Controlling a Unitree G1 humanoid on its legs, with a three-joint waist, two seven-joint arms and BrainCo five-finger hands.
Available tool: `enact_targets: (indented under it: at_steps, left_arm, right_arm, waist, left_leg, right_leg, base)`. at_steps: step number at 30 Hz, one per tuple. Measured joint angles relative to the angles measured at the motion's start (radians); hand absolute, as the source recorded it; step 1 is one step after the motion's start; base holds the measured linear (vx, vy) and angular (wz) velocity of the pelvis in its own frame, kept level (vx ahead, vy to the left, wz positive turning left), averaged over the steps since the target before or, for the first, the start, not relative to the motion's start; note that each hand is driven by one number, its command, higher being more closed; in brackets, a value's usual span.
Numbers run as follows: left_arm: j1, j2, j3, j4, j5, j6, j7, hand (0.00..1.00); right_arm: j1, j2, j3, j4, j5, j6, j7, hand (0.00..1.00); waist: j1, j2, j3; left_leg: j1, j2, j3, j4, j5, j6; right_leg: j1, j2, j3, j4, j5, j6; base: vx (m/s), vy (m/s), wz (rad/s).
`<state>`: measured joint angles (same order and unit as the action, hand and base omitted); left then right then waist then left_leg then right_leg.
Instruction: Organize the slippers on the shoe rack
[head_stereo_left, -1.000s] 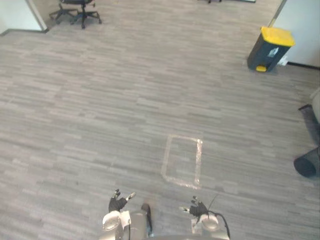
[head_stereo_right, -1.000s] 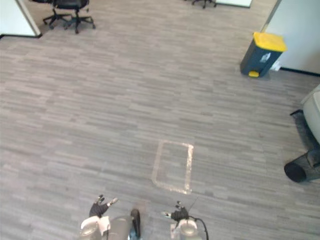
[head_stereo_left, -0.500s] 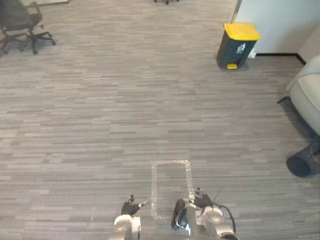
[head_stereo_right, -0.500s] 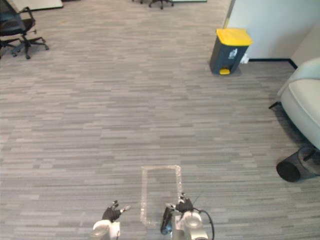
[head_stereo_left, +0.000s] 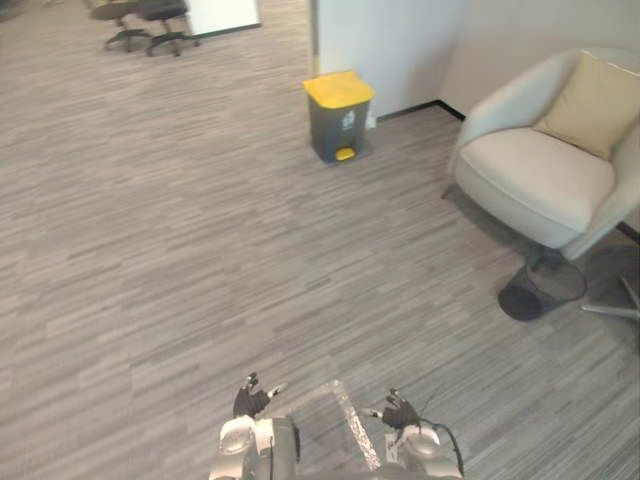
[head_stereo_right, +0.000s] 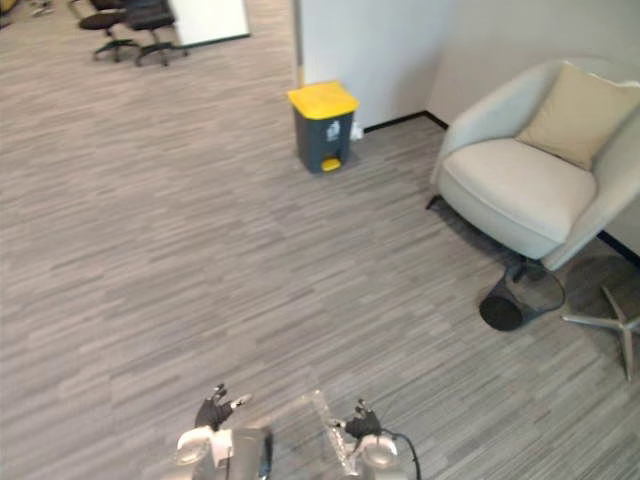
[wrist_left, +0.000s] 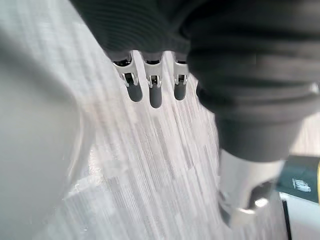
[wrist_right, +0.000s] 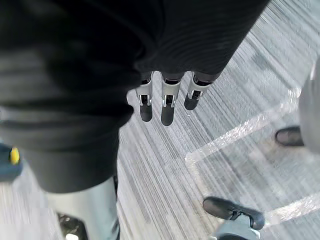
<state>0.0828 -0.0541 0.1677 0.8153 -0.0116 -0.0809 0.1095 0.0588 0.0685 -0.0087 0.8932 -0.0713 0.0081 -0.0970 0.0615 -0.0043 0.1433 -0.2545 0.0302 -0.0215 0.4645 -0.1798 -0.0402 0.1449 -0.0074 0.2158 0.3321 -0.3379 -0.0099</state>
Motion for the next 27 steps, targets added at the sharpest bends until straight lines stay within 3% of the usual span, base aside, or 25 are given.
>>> enact_targets:
  at_steps: [2,4,7,9,11,12,13,14,16,19,20,21,23,25,26,27]
  left_arm:
    - [-0.003,0.001,-0.001,0.002,0.0,0.002,0.0,0.0]
    - [0.001,0.001,-0.001,0.002,0.0,0.002,0.0,0.0]
    - [-0.001,0.004,-0.035,0.034,0.0,0.005,-0.001,0.0]
    - [-0.017,0.012,-0.051,0.069,0.0,0.006,-0.001,0.0]
    - [-0.033,0.043,-0.099,0.11,0.0,0.006,-0.007,0.0]
    - [-0.035,0.058,-0.119,0.117,0.001,0.005,-0.009,0.0]
    - [-0.041,0.057,-0.118,0.133,0.003,0.008,-0.014,0.0]
    - [-0.036,0.046,-0.117,0.141,0.01,0.008,-0.018,0.0]
    - [-0.04,0.041,-0.114,0.141,0.011,0.008,-0.021,0.0]
    - [-0.045,0.036,-0.097,0.121,0.01,0.008,-0.025,0.0]
    - [-0.038,0.032,-0.066,0.11,0.01,0.007,-0.025,0.0]
    - [-0.037,0.031,-0.065,0.108,0.01,0.007,-0.024,0.0]
    - [-0.032,0.03,-0.066,0.097,0.01,0.006,-0.025,0.0]
    - [-0.032,0.029,-0.067,0.083,0.009,0.005,-0.025,0.0]
    - [-0.031,0.026,-0.068,0.082,0.009,0.005,-0.024,0.0]
    - [-0.025,0.015,-0.071,0.086,0.009,0.005,-0.024,0.0]
  right_arm:
    - [0.004,-0.001,0.013,-0.007,0.0,-0.001,0.0,0.0]
    - [0.003,-0.001,0.022,-0.006,-0.006,-0.001,0.012,0.0]
    - [-0.004,-0.002,0.016,-0.008,-0.007,-0.009,0.014,0.0]
    - [-0.011,-0.01,0.013,0.015,-0.008,-0.014,0.015,0.0]
    - [-0.038,-0.011,0.01,0.063,-0.009,-0.018,0.015,0.0]
    - [-0.042,-0.011,0.009,0.076,-0.009,-0.019,0.015,0.0]
    - [-0.05,-0.028,0.004,0.081,-0.009,-0.024,0.016,0.0]
    - [-0.048,-0.043,-0.016,0.09,-0.009,-0.028,0.016,0.0]
    - [-0.056,-0.058,-0.033,0.106,-0.009,-0.031,0.015,0.0]
    - [-0.054,-0.069,-0.045,0.104,-0.007,-0.028,0.014,0.0]
    - [-0.05,-0.071,-0.048,0.102,-0.006,-0.026,0.012,0.0]
    - [-0.052,-0.071,-0.049,0.102,-0.006,-0.025,0.01,0.0]
    - [-0.059,-0.073,-0.059,0.102,-0.006,-0.025,0.007,0.0]
    - [-0.061,-0.068,-0.059,0.1,-0.005,-0.025,0.007,0.0]
    - [-0.06,-0.07,-0.06,0.1,-0.005,-0.025,0.007,0.0]
    - [-0.051,-0.077,-0.067,0.102,-0.005,-0.025,0.007,0.0]
  waist:
    - [-0.002,-0.008,-0.004]
    - [0.007,-0.011,0.0]
    - [-0.005,-0.001,-0.002]
    - [-0.007,0.0,-0.004]
    - [-0.009,-0.007,-0.007]
    - [-0.01,-0.022,-0.012]
    - [-0.018,-0.008,-0.008]
    - [-0.026,0.013,-0.018]
    - [-0.026,0.029,-0.012]
    - [-0.02,0.038,-0.004]
    - [-0.006,0.034,0.006]
    - [-0.004,0.033,0.006]
    - [-0.004,0.03,0.009]
    - [-0.001,0.016,0.018]
    - [-0.001,0.017,0.017]
    - [-0.003,0.041,0.005]
  left_leg:
    - [0.042,0.003,0.078,0.0,-0.039,0.029]
    - [0.126,0.015,0.185,-0.04,-0.069,0.043]
    - [0.228,0.045,0.296,-0.133,-0.074,0.048]
    - [0.276,0.066,0.336,-0.178,-0.07,0.041]
    - [0.306,0.078,0.368,-0.207,-0.061,0.025]
    - [0.312,0.063,0.366,-0.211,-0.06,0.022]
    - [0.334,0.063,0.338,-0.217,-0.058,0.003]
    - [0.337,0.08,0.322,-0.214,-0.051,-0.009]
    - [0.325,0.1,0.316,-0.15,-0.052,-0.01]
    - [0.246,0.164,0.313,0.114,-0.045,-0.019]
    - [0.198,0.186,0.284,0.263,-0.026,-0.011]
    - [0.198,0.183,0.274,0.265,-0.036,-0.008]
    - [0.183,0.133,0.194,0.215,-0.102,-0.016]
    - [0.183,0.047,0.066,0.06,-0.124,-0.02]
    - [0.186,0.015,-0.001,-0.029,-0.114,-0.029]
    - [0.197,0.004,-0.079,-0.153,-0.05,-0.039]
  right_leg:
    - [-0.055,-0.025,0.015,0.113,0.014,0.028]
    - [-0.14,-0.069,-0.043,0.266,0.034,0.097]
    - [-0.222,-0.163,-0.388,0.298,0.019,0.075]
    - [-0.225,-0.159,-0.512,0.196,0.02,0.073]
    - [-0.234,-0.131,-0.579,0.042,0.096,0.04]
    - [-0.233,-0.128,-0.589,-0.037,0.192,0.011]
    - [-0.211,-0.112,-0.575,-0.052,0.212,0.009]
    - [-0.18,-0.094,-0.578,-0.103,0.214,0.008]
    - [-0.145,-0.073,-0.578,-0.145,0.218,0.003]
    - [-0.097,-0.042,-0.547,-0.173,0.21,-0.01]
    - [-0.074,-0.029,-0.485,-0.179,0.196,-0.027]
    - [-0.073,-0.029,-0.473,-0.178,0.192,-0.03]
    - [-0.076,-0.03,-0.399,-0.174,0.179,-0.035]
    - [-0.076,-0.049,-0.33,-0.158,0.179,-0.018]
    - [-0.076,-0.051,-0.306,-0.151,0.173,-0.005]
    - [-0.086,-0.033,-0.282,-0.145,0.166,0.014]
  base:
    - [0.27,0.305,-1.12]
    - [0.2,0.252,-1.48]
    - [0.17,0.177,-1.13]
    - [0.19,0.016,-0.73]
    - [0.18,-0.054,-0.52]
    - [0.19,-0.101,-0.25]
    - [0.23,-0.144,-0.13]
    - [0.2,-0.136,-0.03]
    - [0.19,-0.136,-0.08]
    - [0.13,-0.095,-0.42]
    - [0.16,-0.021,-0.95]
    - [0.14,0.015,-1.13]
    - [0.11,0.053,-1.02]
    - [0.15,0.14,-1.1]
    - [0.17,0.213,-0.9]
    - [0.15,0.217,-0.83]
